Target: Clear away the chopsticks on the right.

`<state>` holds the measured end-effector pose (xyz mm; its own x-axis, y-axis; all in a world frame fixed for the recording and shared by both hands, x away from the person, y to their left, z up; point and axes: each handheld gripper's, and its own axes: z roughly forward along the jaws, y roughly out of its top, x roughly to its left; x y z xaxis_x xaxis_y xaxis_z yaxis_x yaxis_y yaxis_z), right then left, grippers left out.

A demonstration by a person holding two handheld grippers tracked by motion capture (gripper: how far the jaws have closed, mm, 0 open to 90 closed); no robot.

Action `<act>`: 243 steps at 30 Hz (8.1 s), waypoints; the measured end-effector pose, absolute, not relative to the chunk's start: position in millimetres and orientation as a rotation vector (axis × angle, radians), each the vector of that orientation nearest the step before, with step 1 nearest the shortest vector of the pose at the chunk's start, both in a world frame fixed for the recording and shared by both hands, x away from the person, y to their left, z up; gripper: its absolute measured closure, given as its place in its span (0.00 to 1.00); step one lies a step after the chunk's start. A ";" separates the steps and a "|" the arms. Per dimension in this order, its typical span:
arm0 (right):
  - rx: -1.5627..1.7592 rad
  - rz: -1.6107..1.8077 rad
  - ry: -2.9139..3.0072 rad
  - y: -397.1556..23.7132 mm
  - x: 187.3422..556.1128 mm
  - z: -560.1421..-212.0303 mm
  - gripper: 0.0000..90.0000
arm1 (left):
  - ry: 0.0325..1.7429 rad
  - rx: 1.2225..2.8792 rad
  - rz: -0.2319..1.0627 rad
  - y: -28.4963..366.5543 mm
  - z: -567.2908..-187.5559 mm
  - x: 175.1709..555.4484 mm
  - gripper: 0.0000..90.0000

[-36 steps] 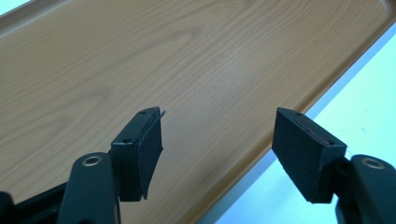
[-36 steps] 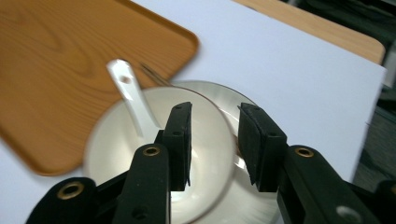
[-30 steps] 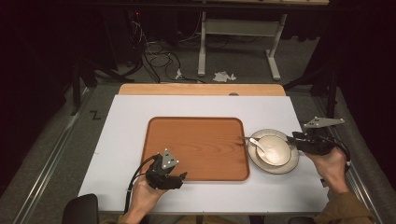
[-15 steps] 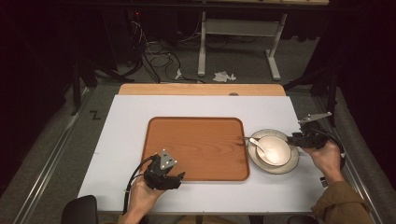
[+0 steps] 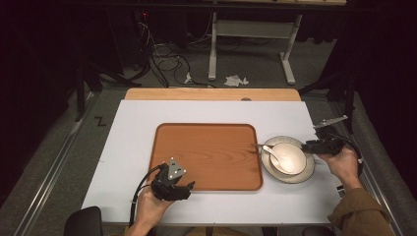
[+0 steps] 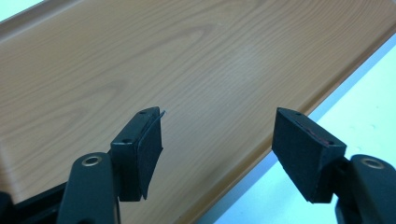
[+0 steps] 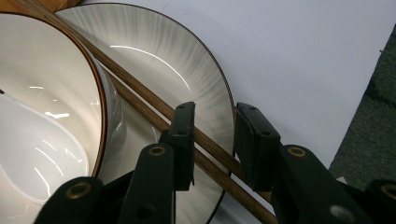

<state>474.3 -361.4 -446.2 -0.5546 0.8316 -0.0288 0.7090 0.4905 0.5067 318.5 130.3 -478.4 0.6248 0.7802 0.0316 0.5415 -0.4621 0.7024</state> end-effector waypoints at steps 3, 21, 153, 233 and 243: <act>1.307 0.655 2.475 -360.2 475.5 -446.5 0.76 | 1.028 2.185 0.461 129.1 -479.0 318.7 0.37; 1.266 0.616 2.525 -357.0 483.0 -447.4 0.79 | 1.032 2.193 0.451 129.4 -481.6 319.8 0.37; 1.180 0.681 2.599 -173.3 402.6 -487.7 0.93 | 0.892 2.228 0.377 106.1 -479.9 328.4 0.36; 1.169 0.953 2.234 -320.3 378.2 -397.1 0.45 | 0.935 2.163 0.434 114.0 -475.5 328.3 0.37; 1.189 0.890 2.197 -355.3 405.4 -406.5 0.53 | 0.951 2.151 0.452 117.0 -474.0 327.0 0.36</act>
